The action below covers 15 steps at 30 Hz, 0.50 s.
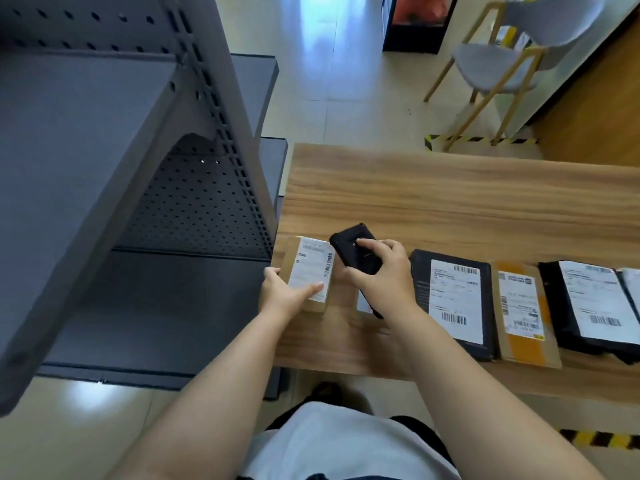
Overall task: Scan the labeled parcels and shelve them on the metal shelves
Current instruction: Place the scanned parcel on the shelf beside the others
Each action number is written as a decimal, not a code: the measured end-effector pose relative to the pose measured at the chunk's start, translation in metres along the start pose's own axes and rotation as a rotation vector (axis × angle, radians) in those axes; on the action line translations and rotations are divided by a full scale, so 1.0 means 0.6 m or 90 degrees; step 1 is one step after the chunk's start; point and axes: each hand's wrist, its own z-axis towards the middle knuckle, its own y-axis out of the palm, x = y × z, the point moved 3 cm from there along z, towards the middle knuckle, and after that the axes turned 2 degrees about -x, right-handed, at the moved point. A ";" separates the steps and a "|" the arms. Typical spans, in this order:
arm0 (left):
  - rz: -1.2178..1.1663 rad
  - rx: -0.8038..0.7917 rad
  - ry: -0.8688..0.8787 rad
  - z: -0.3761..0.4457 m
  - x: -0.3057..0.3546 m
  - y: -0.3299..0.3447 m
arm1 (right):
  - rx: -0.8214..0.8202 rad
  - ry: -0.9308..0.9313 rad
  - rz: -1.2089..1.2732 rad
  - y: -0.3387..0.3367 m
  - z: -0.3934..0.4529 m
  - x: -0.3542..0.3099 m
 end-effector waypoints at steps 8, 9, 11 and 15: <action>0.195 0.008 0.087 -0.005 0.059 0.024 | -0.029 -0.008 -0.019 -0.016 0.058 -0.007; 0.212 0.002 0.084 -0.007 0.063 0.031 | -0.034 -0.006 -0.022 -0.022 0.064 -0.006; 0.260 -0.007 0.069 -0.014 0.073 0.042 | -0.045 -0.005 -0.012 -0.033 0.076 -0.004; 0.342 -0.012 0.020 -0.034 0.086 0.063 | -0.074 -0.016 0.000 -0.057 0.088 0.002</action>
